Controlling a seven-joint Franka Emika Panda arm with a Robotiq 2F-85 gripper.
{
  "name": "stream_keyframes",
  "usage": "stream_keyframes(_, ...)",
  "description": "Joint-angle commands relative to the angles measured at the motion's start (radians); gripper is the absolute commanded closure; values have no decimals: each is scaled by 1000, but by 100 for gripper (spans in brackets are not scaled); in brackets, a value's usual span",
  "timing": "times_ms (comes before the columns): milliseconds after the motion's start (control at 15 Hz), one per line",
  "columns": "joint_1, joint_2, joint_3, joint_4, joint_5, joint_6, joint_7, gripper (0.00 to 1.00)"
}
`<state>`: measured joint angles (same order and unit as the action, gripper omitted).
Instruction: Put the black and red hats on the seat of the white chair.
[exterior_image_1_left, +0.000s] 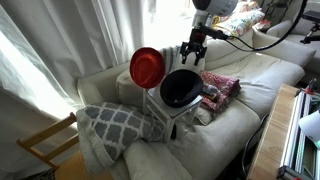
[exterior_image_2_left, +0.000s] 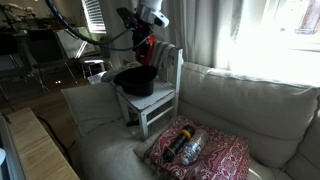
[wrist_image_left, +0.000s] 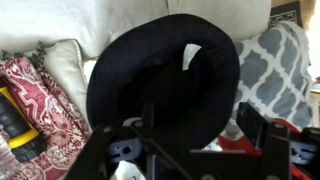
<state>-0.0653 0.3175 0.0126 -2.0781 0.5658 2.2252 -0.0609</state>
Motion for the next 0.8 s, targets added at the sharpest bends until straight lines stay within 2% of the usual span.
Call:
stream_keyframes(0,-2,-34,41,45,15,3,-119,0)
stream_keyframes(67,-1,-27,24,30,0,-4,-55,0)
stream_keyframes(333,2,-38,39,54,2,-5,-90,0)
stream_keyframes(533,14,-7,66,83,12,76,-197,0)
stream_keyframes(733,21,25,103,115,16,204,-313,0)
